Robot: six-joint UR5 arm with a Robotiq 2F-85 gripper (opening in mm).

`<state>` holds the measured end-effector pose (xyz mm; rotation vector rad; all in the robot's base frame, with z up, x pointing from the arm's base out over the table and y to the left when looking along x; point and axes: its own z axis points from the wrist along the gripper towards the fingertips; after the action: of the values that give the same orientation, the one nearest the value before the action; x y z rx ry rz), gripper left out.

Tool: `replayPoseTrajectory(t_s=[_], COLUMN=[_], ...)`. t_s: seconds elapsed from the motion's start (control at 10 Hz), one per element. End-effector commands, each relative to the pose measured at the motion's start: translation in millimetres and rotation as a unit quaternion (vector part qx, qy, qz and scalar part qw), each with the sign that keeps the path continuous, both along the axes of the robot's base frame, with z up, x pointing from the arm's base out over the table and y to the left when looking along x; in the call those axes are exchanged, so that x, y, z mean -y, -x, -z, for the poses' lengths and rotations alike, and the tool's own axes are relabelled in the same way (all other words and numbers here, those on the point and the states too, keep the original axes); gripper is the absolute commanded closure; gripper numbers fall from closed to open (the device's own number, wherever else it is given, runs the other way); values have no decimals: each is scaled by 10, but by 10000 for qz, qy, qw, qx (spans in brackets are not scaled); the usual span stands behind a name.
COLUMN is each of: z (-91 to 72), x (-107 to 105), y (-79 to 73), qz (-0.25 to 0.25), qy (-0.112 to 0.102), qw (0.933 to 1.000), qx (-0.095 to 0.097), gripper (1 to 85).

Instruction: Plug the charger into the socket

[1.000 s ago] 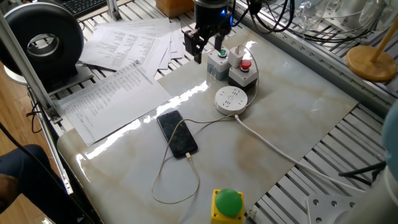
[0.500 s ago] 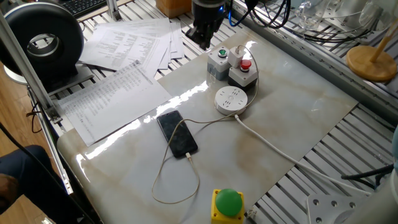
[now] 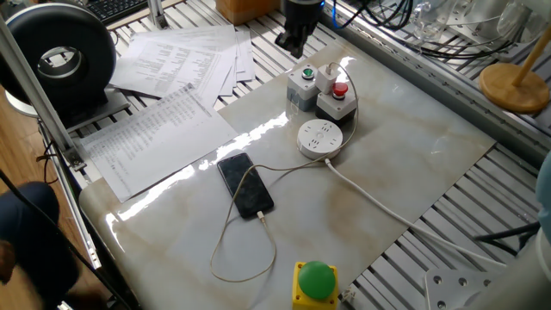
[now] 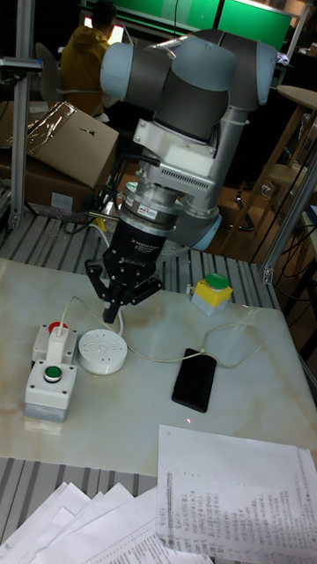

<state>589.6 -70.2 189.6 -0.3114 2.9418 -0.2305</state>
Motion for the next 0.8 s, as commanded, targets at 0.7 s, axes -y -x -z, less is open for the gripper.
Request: replayPoseTrajectory(t_s=[0.7], z=[39], x=[-119], y=[52], qz=[596], qy=[-463], qw=[9971], qx=[-17], gripper=[847])
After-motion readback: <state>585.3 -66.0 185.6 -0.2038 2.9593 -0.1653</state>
